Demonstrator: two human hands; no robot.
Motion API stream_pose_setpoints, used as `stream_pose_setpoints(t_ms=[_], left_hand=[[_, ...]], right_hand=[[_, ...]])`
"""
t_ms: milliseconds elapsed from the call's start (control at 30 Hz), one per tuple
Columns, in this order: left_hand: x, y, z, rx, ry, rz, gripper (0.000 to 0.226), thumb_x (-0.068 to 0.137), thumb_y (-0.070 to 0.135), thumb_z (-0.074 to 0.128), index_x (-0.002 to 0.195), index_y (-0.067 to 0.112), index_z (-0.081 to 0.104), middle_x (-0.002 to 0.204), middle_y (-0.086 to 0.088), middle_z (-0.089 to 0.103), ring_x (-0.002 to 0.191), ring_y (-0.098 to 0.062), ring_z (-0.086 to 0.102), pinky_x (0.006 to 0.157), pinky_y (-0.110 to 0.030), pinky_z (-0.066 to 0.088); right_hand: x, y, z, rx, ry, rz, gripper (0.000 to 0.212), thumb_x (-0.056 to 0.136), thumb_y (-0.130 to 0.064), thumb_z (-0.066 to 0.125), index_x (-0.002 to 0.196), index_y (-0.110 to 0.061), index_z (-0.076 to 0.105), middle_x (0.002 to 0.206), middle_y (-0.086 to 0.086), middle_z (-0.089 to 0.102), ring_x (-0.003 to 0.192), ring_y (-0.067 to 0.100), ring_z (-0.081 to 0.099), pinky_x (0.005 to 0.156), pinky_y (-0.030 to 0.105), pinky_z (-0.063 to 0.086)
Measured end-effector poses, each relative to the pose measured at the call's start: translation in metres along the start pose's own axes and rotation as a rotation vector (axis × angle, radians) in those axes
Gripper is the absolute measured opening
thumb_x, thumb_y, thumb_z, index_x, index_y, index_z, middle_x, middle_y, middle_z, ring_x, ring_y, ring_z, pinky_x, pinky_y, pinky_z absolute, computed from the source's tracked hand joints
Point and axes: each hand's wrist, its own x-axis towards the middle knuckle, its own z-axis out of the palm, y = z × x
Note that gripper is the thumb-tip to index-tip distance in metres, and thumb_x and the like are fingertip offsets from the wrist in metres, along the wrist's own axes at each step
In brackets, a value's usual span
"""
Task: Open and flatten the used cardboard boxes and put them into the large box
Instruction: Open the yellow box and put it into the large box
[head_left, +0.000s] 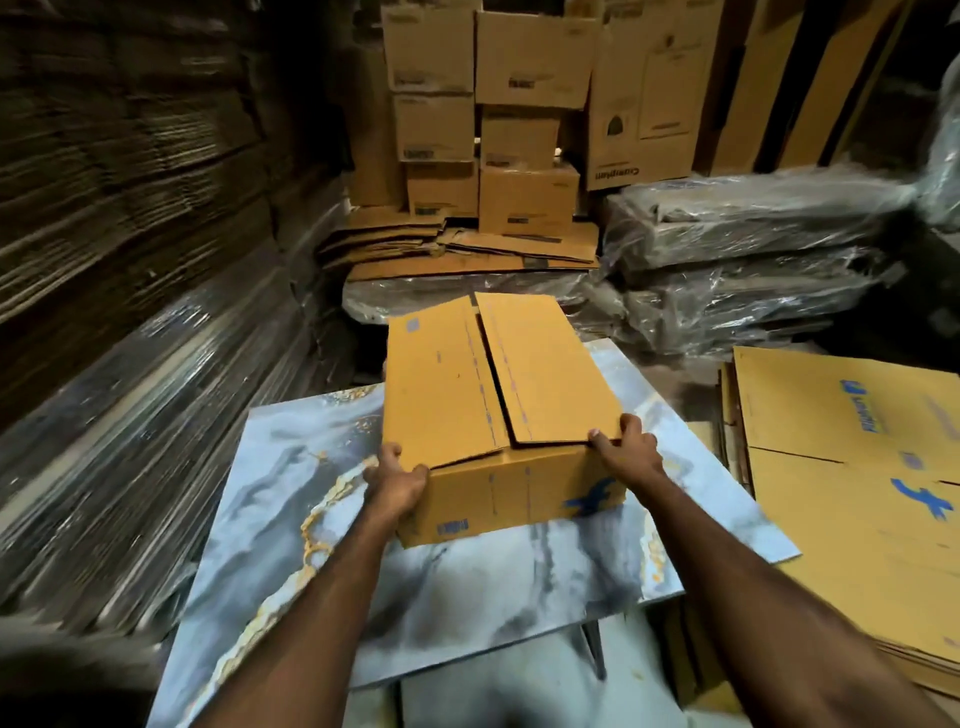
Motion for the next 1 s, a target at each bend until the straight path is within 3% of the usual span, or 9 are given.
stream_pose_setpoints(t_ms=[300, 467, 567, 667, 833, 933, 1000], left_hand=[[0.022, -0.013, -0.009, 0.424, -0.033, 0.209, 0.047, 0.093, 0.049, 0.057, 0.126, 0.023, 0.037, 0.13, -0.016, 0.049, 0.118, -0.038, 0.051, 0.095, -0.045, 0.046], [0.02, 0.002, -0.014, 0.655, 0.017, 0.274, 0.057, 0.089, 0.054, 0.051, 0.132, 0.018, 0.039, 0.15, -0.021, 0.03, 0.14, -0.041, 0.027, 0.111, -0.061, 0.022], [0.014, 0.023, -0.007, 0.495, 0.097, 0.404, 0.073, 0.086, 0.062, 0.049, 0.143, 0.019, 0.035, 0.159, -0.018, 0.017, 0.147, -0.038, 0.015, 0.117, -0.06, 0.012], [-0.004, 0.058, 0.012, 0.321, 0.228, 0.662, 0.078, 0.086, 0.063, 0.043, 0.149, 0.019, 0.032, 0.162, -0.014, 0.015, 0.15, -0.031, 0.012, 0.121, -0.056, 0.008], [-0.015, 0.116, 0.057, 0.604, 0.051, 0.927, 0.078, 0.082, 0.077, 0.036, 0.15, 0.037, 0.031, 0.165, -0.011, 0.005, 0.151, -0.034, -0.008, 0.115, -0.062, -0.012], [-0.001, 0.109, 0.081, 0.84, -0.128, 0.877, 0.09, 0.077, 0.087, 0.034, 0.154, 0.043, 0.016, 0.165, -0.01, -0.009, 0.15, -0.038, -0.015, 0.112, -0.068, -0.014], [0.009, 0.085, 0.091, 0.893, -0.216, 0.815, 0.092, 0.081, 0.081, 0.042, 0.155, 0.044, 0.002, 0.165, -0.008, -0.015, 0.15, -0.036, -0.014, 0.114, -0.067, -0.008]], right_hand=[[-0.002, -0.003, 0.011, -0.052, 0.053, 0.051, 0.067, 0.093, -0.05, 0.06, 0.145, -0.018, 0.033, 0.138, 0.025, 0.042, 0.128, 0.044, 0.042, 0.1, 0.045, 0.04], [-0.009, 0.028, 0.002, 0.182, -0.003, -0.061, 0.079, 0.092, -0.034, 0.069, 0.154, -0.018, 0.023, 0.142, 0.008, 0.044, 0.127, 0.028, 0.046, 0.101, 0.043, 0.044], [-0.006, 0.038, -0.004, 0.417, -0.045, 0.108, 0.067, 0.098, -0.052, 0.05, 0.15, -0.014, 0.03, 0.141, 0.019, 0.048, 0.123, 0.034, 0.051, 0.088, 0.045, 0.047], [-0.001, 0.042, -0.01, 0.535, -0.096, 0.198, 0.068, 0.101, -0.061, 0.03, 0.142, -0.01, 0.045, 0.139, 0.02, 0.05, 0.125, 0.033, 0.051, 0.097, 0.047, 0.045], [0.002, 0.054, -0.006, 0.652, -0.127, 0.313, 0.078, 0.099, -0.067, 0.018, 0.134, -0.007, 0.054, 0.133, 0.014, 0.056, 0.12, 0.029, 0.053, 0.101, 0.045, 0.044], [0.002, 0.058, -0.001, 0.682, -0.146, 0.363, 0.079, 0.099, -0.067, 0.016, 0.134, -0.007, 0.054, 0.132, 0.014, 0.056, 0.116, 0.028, 0.053, 0.102, 0.046, 0.044], [0.004, 0.064, 0.004, 0.694, -0.17, 0.398, 0.079, 0.099, -0.067, 0.015, 0.137, -0.007, 0.051, 0.134, 0.014, 0.054, 0.122, 0.03, 0.052, 0.105, 0.046, 0.042]])
